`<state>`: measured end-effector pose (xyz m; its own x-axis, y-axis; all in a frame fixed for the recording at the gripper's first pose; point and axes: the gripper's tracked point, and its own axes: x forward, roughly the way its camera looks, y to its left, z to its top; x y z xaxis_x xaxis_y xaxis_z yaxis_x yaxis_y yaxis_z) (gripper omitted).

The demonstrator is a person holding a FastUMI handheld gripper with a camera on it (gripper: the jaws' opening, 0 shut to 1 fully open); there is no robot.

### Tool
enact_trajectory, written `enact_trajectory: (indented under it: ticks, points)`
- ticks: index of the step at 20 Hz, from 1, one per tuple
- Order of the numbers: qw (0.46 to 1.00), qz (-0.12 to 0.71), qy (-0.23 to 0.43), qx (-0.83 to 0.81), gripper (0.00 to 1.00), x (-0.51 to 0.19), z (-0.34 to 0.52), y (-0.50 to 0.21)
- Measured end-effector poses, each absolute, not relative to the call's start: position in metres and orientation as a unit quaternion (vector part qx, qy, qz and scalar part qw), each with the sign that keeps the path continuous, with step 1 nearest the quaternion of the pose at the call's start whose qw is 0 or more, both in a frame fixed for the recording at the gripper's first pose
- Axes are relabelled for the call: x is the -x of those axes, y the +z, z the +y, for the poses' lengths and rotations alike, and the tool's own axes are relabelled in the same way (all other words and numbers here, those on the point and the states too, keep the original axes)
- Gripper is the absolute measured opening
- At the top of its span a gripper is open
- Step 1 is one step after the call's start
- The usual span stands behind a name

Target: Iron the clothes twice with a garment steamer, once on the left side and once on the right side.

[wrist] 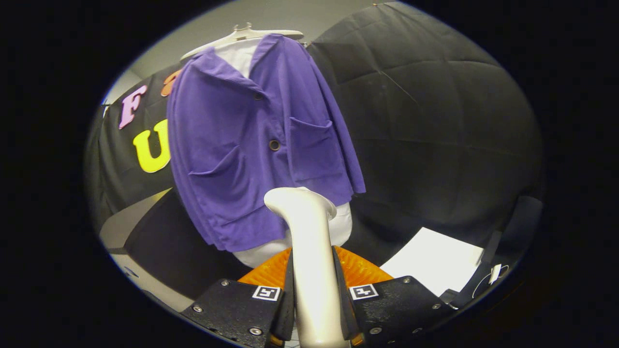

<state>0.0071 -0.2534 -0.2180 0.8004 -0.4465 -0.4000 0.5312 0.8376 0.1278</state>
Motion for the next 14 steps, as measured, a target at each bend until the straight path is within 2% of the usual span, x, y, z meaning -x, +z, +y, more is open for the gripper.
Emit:
enact_trajectory:
  ticks: [8, 14]
  points:
    - [0.988, 0.104, -0.083, -0.081, 0.38, 0.031, -0.116, -0.100]
    - [0.997, 0.043, 0.000, -0.058, 0.38, 0.068, -0.053, -0.032]
